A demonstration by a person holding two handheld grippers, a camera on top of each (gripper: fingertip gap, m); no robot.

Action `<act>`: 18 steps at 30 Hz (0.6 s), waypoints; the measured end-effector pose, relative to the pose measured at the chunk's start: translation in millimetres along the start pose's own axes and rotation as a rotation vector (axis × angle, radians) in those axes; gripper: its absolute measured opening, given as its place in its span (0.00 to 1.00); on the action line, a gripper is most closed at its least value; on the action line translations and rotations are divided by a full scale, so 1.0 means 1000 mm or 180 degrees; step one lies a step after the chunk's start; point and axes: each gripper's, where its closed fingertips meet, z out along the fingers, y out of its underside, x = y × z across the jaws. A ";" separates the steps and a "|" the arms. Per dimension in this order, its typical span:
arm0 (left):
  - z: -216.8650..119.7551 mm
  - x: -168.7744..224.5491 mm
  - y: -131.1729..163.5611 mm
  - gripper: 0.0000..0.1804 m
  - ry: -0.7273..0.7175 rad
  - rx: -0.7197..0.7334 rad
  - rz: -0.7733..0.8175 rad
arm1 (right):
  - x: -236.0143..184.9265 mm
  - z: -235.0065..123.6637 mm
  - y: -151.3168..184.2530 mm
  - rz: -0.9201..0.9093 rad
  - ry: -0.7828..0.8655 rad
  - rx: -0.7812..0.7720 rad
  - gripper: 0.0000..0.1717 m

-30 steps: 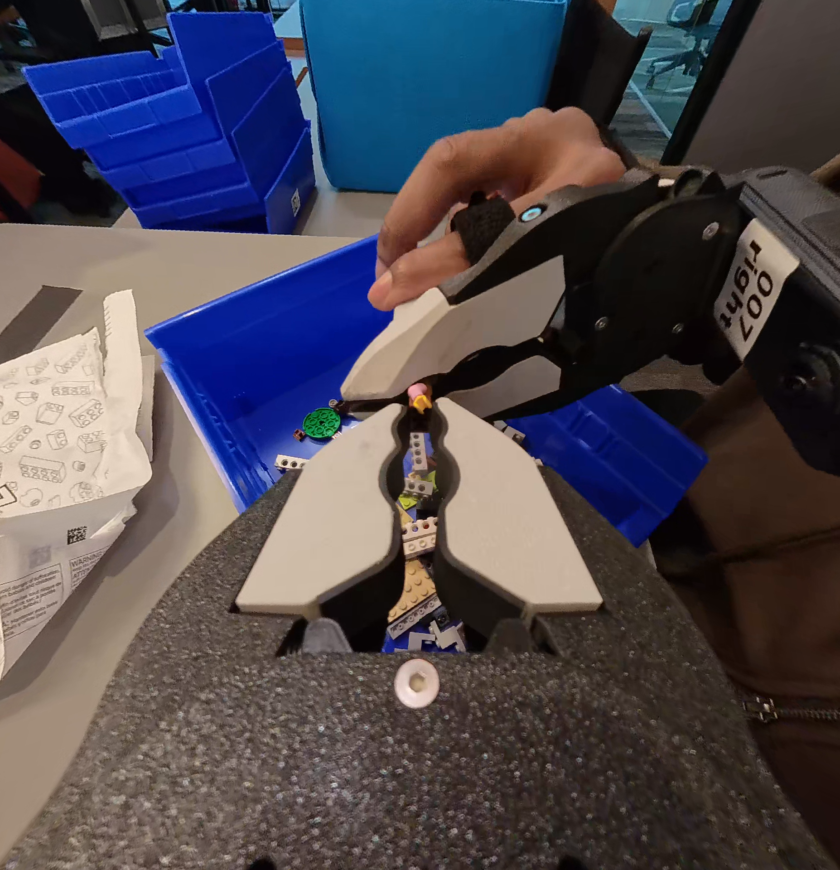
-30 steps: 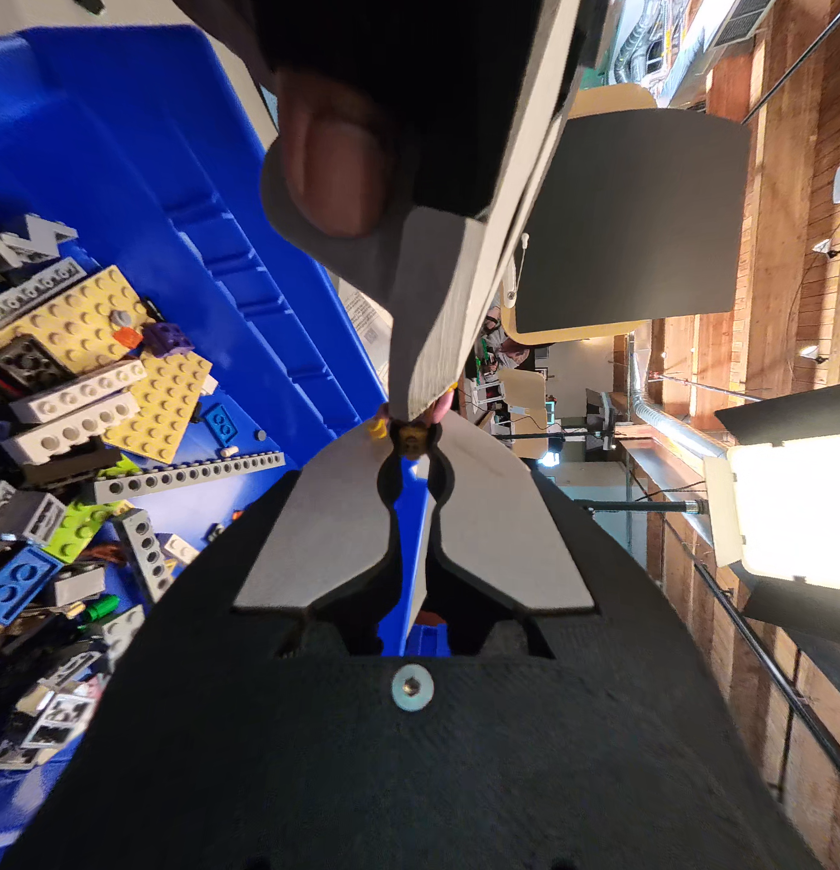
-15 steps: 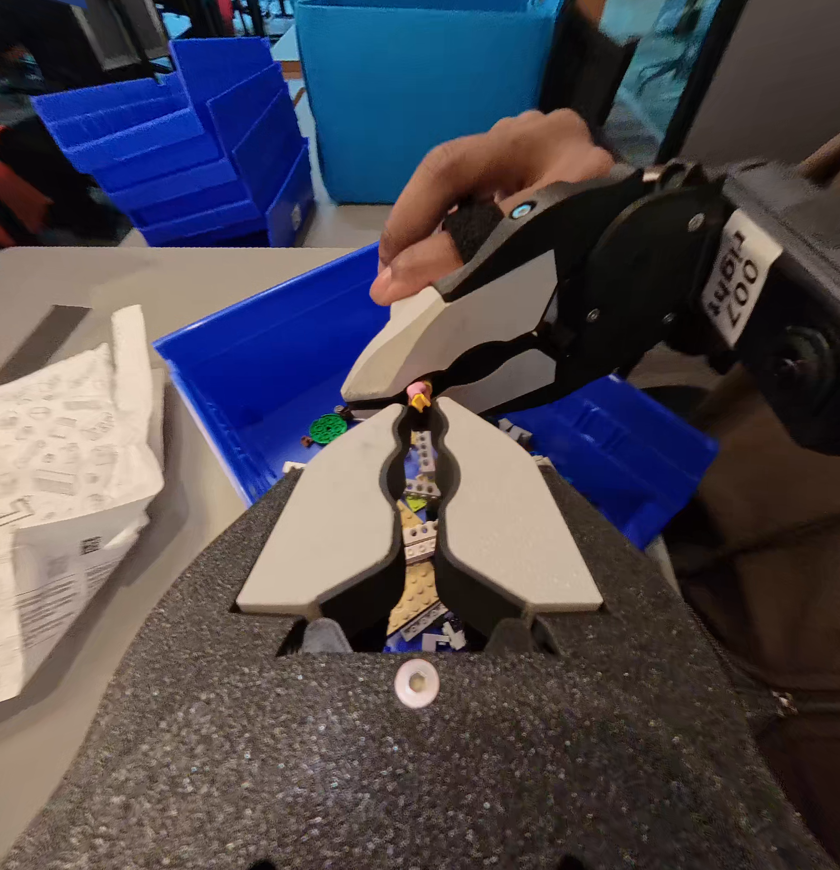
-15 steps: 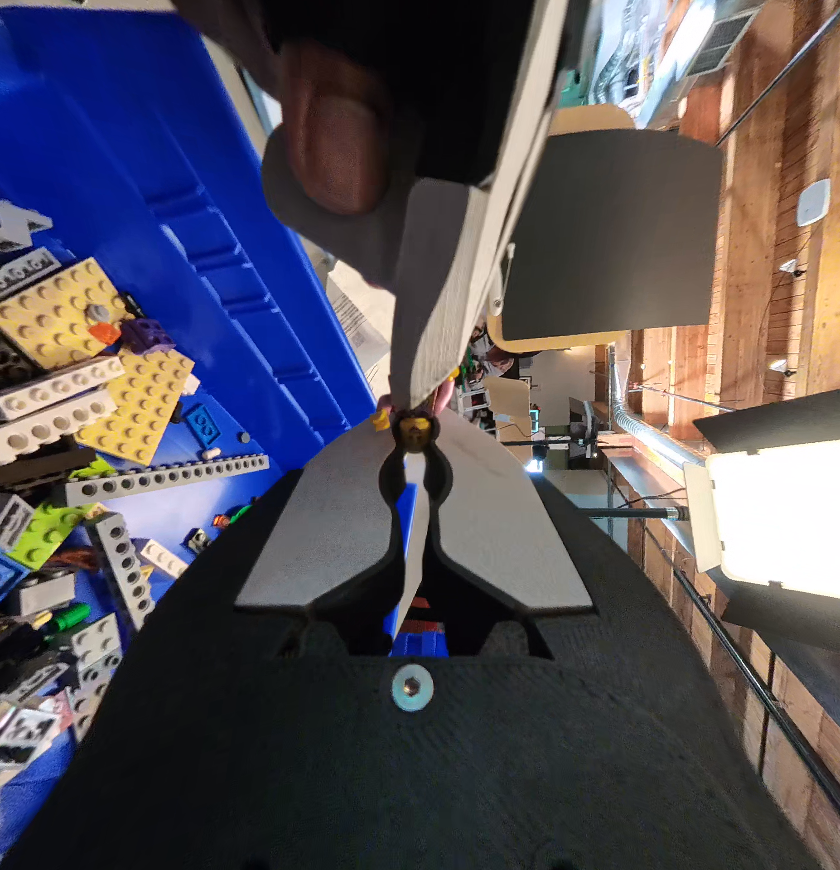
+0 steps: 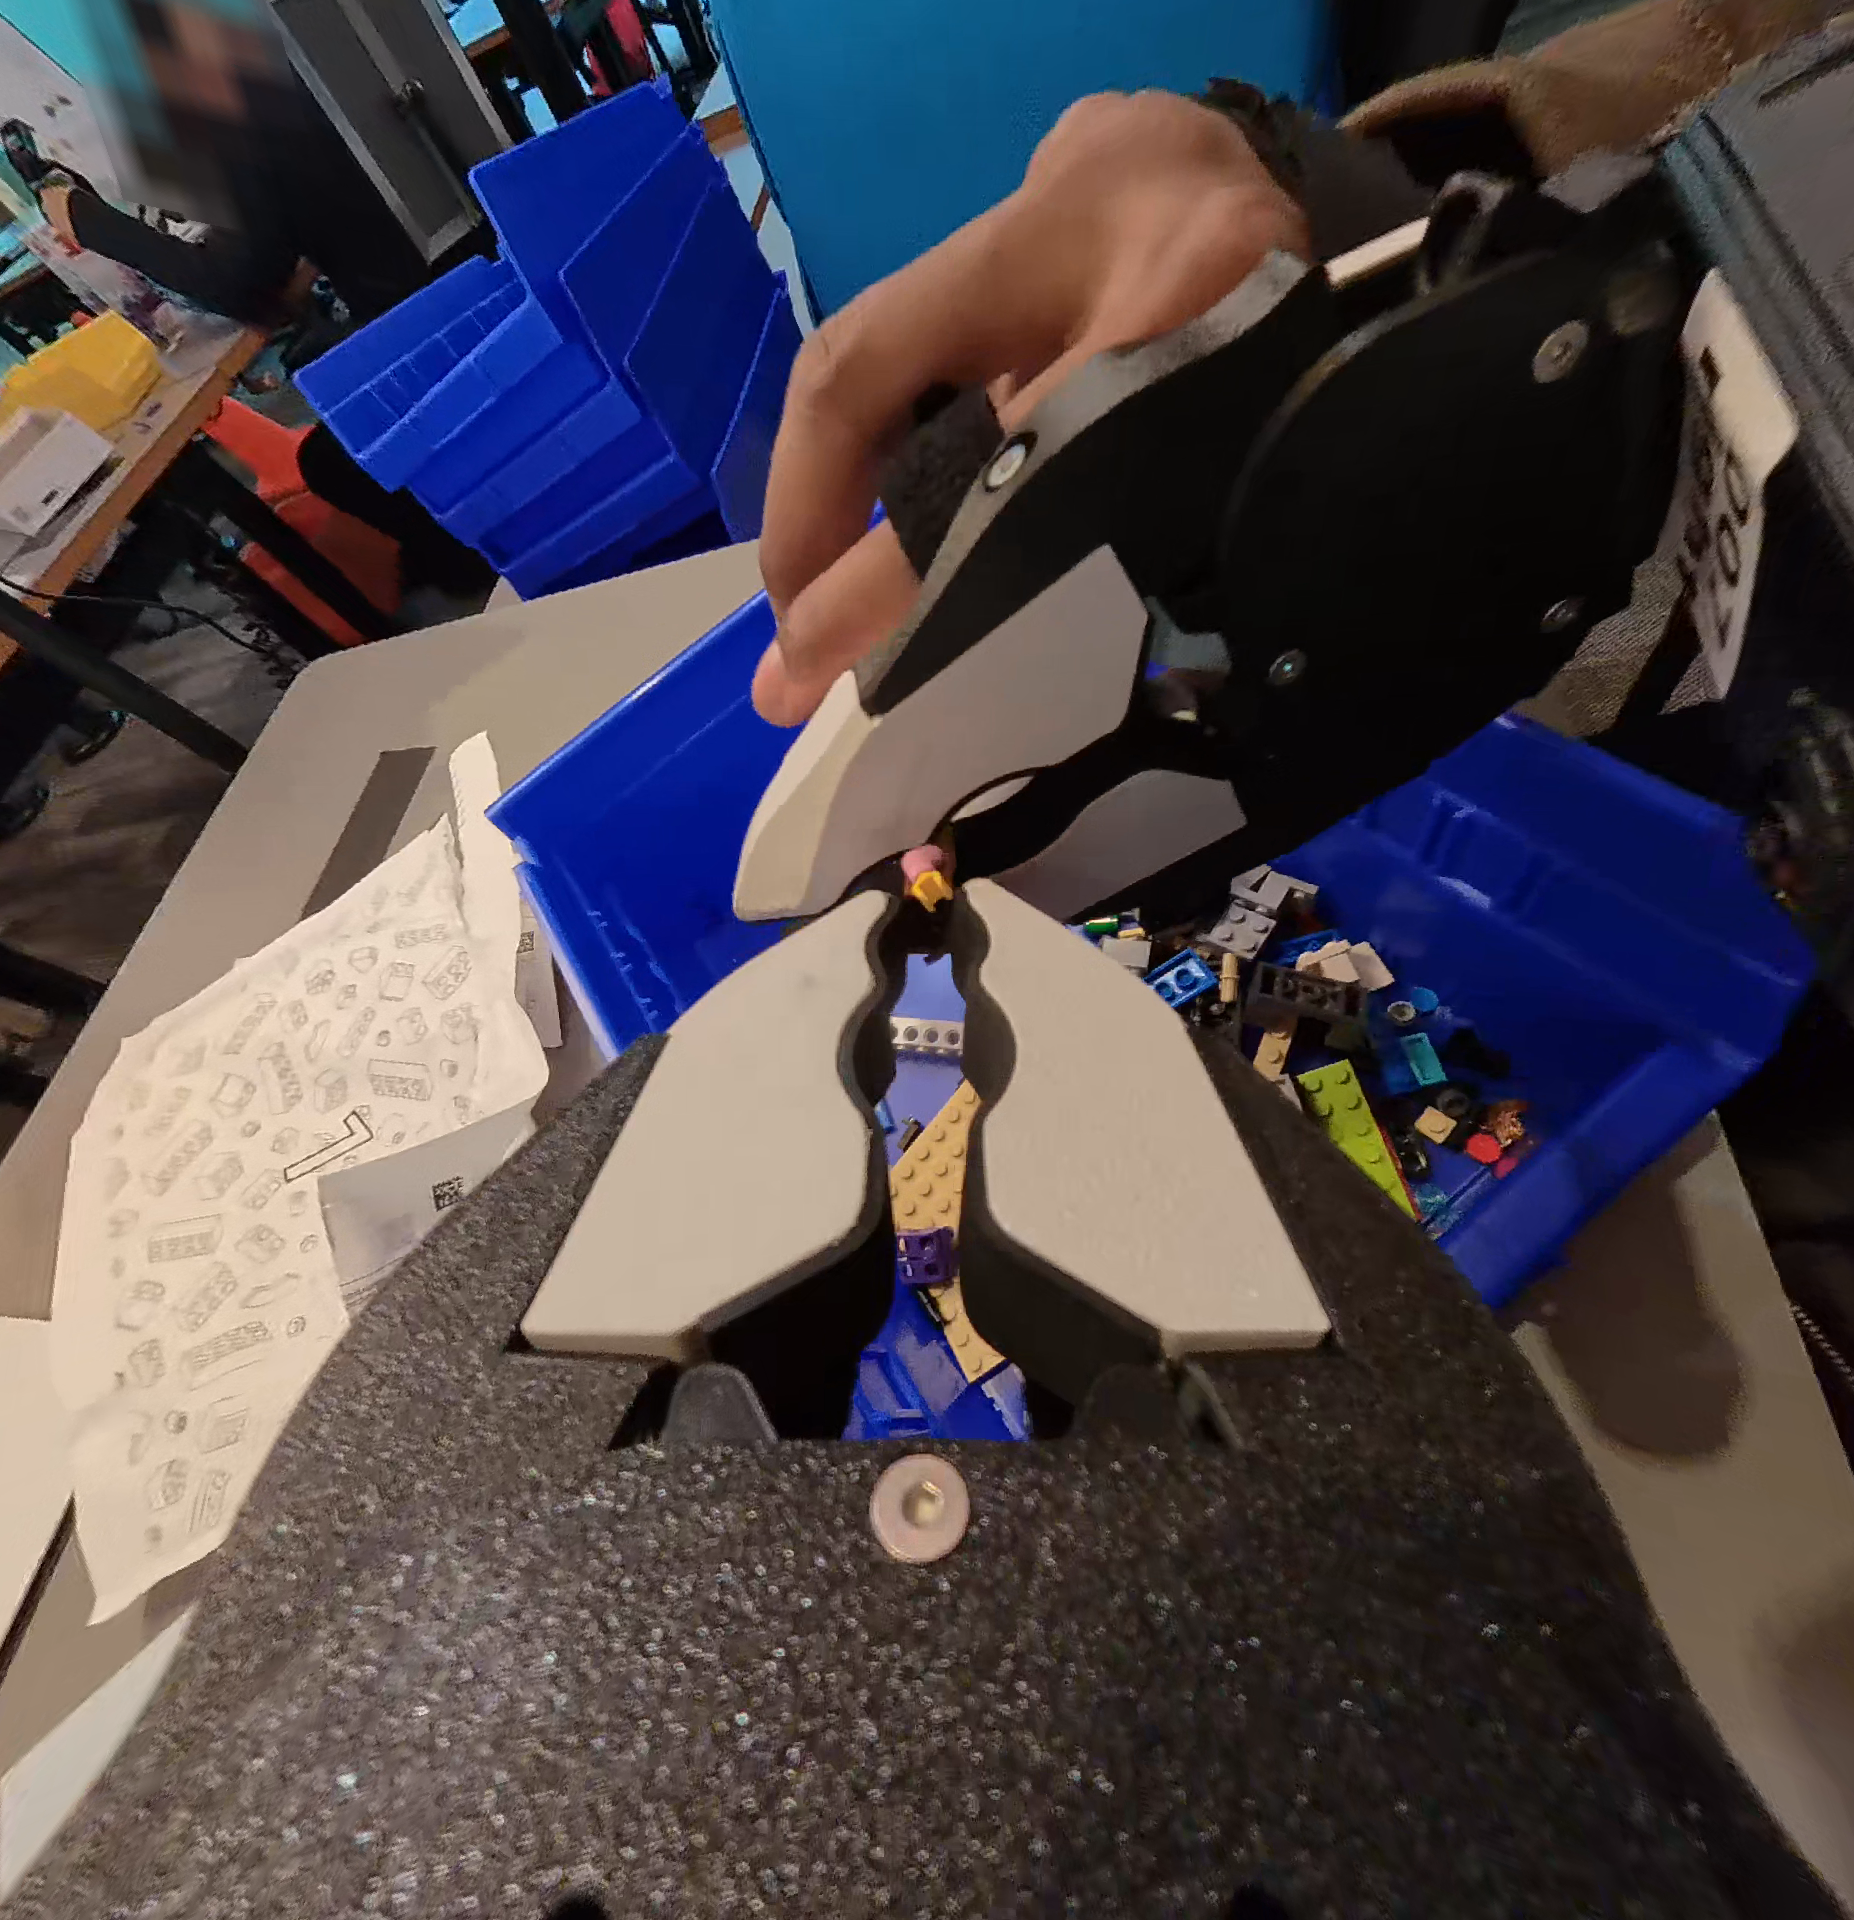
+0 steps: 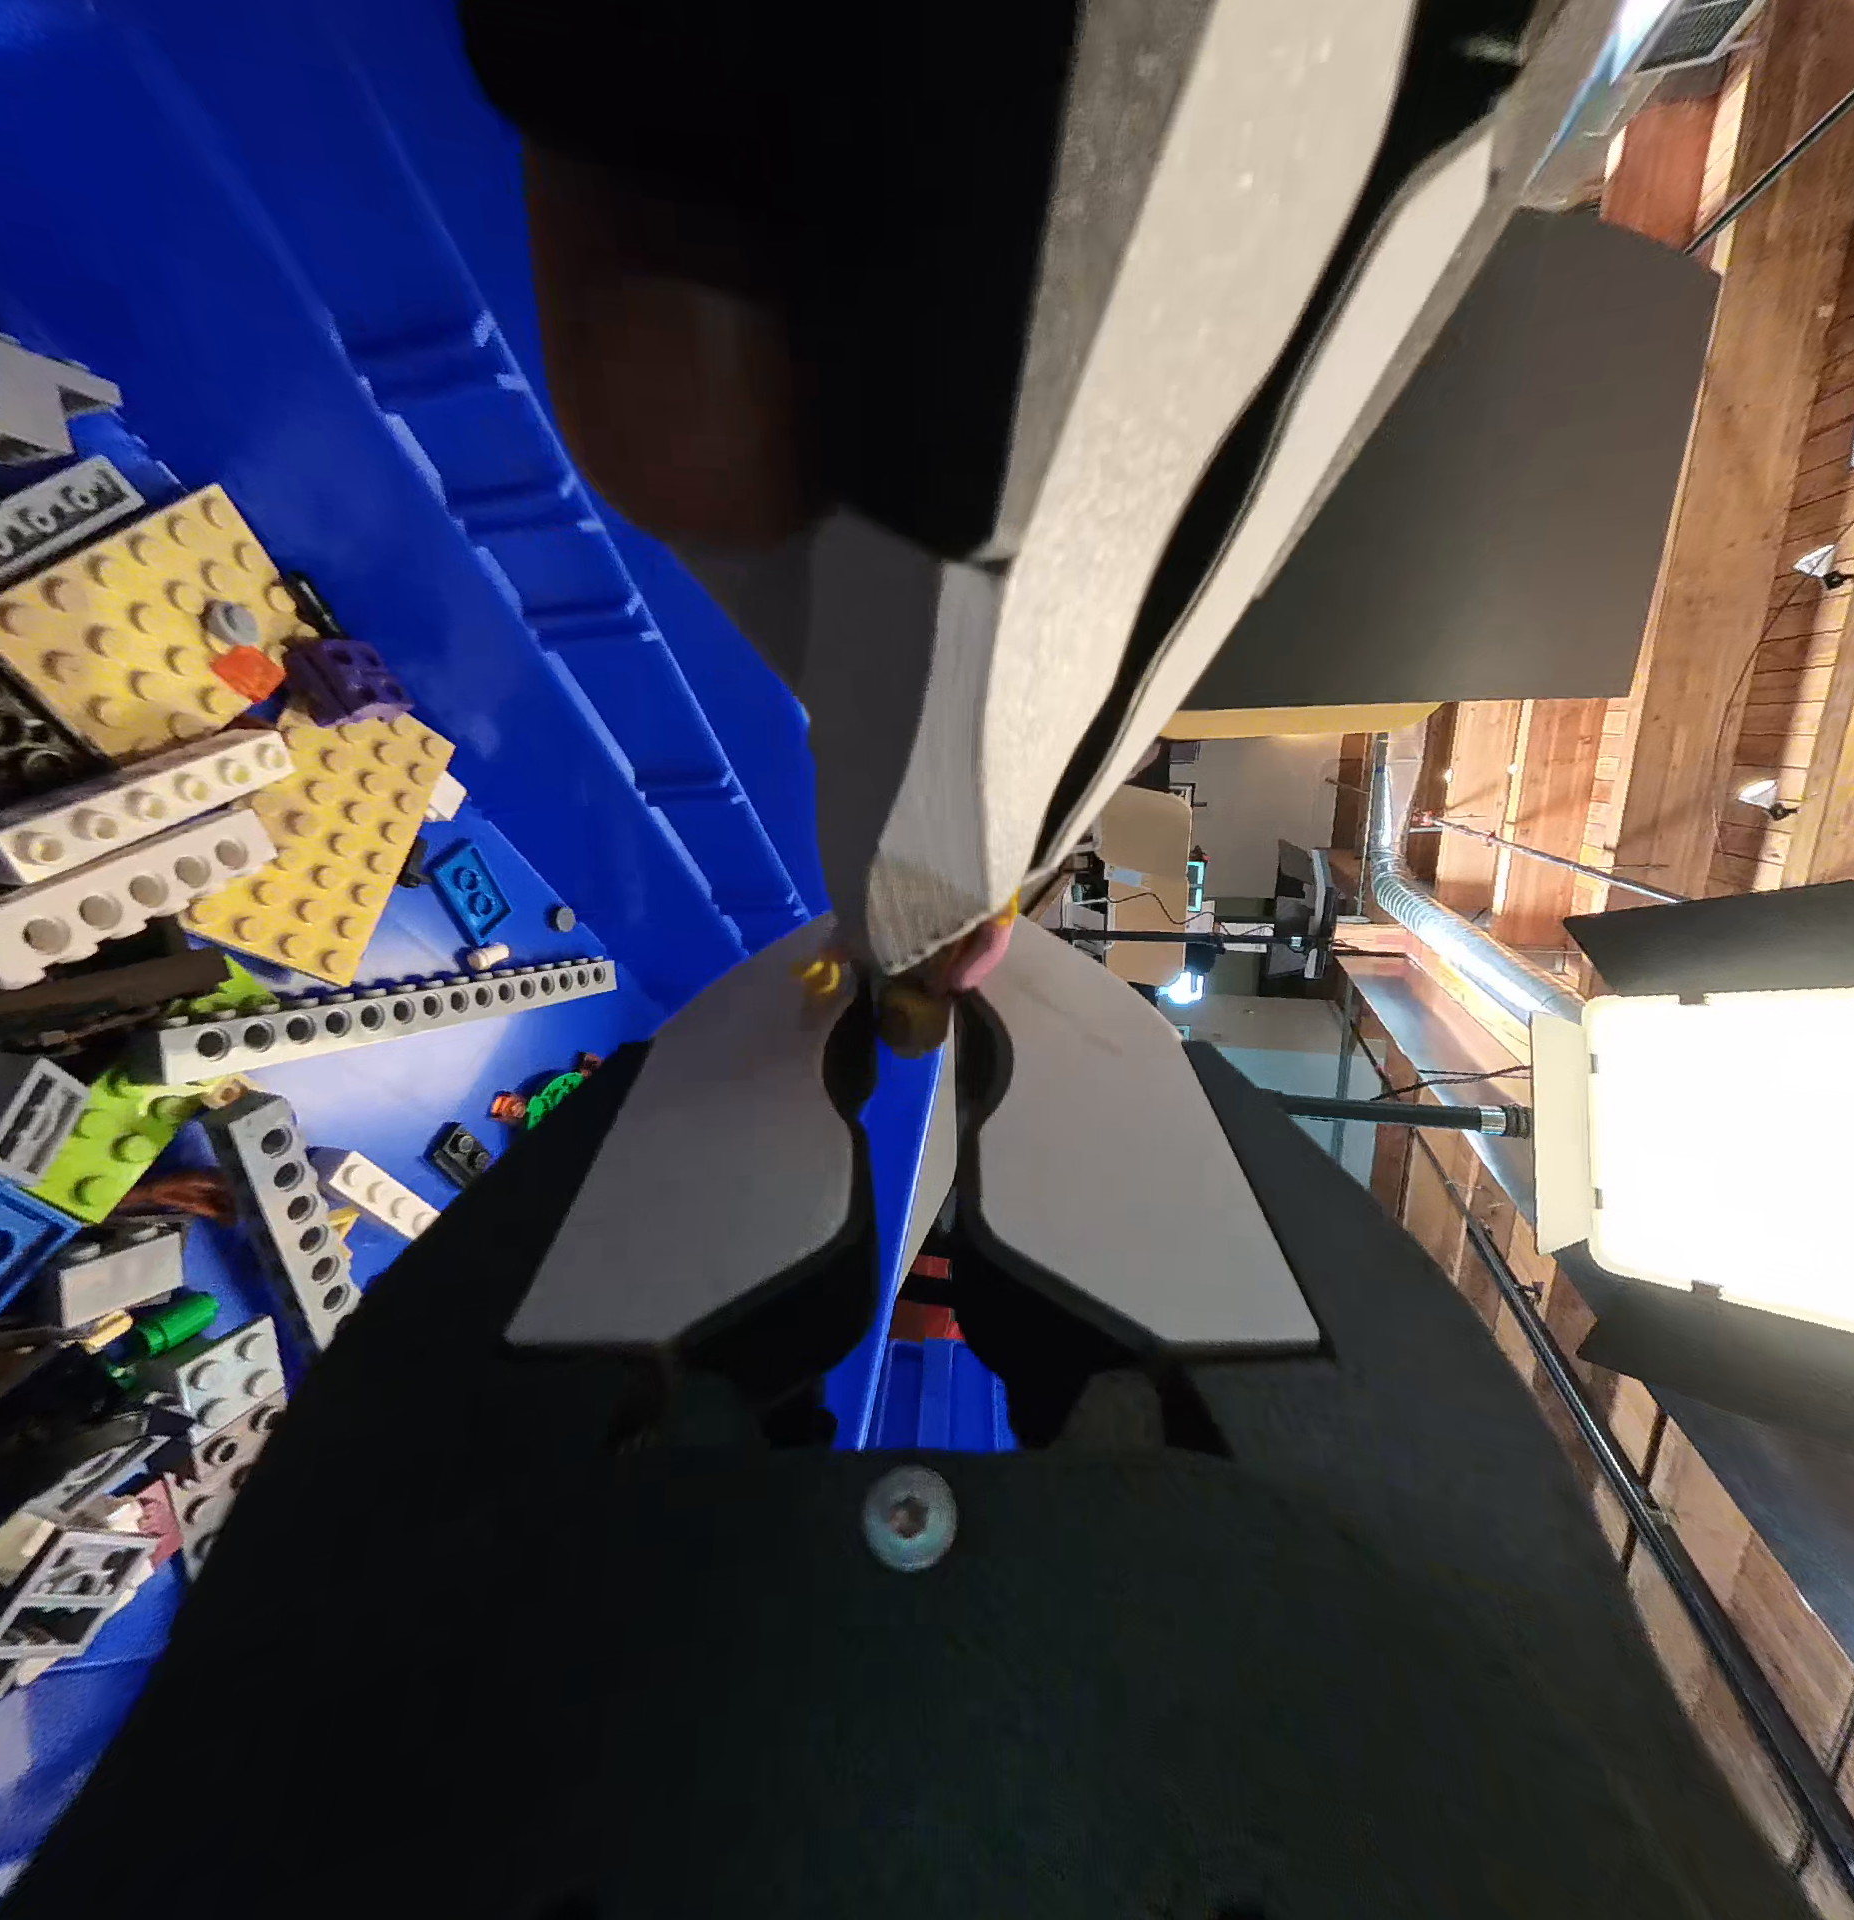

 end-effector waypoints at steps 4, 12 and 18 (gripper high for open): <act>0.000 0.000 -0.002 0.04 -0.0053 0.0039 0.0097 | 0.002 -0.002 0.000 -0.0019 0.0030 0.0033 0.05; -0.003 0.003 -0.006 0.05 -0.0076 0.0157 0.0379 | 0.006 -0.008 -0.001 0.0000 0.0087 0.0189 0.05; -0.003 0.005 -0.008 0.04 0.0111 0.0278 0.0161 | 0.006 -0.011 0.000 0.0083 0.0121 0.0235 0.05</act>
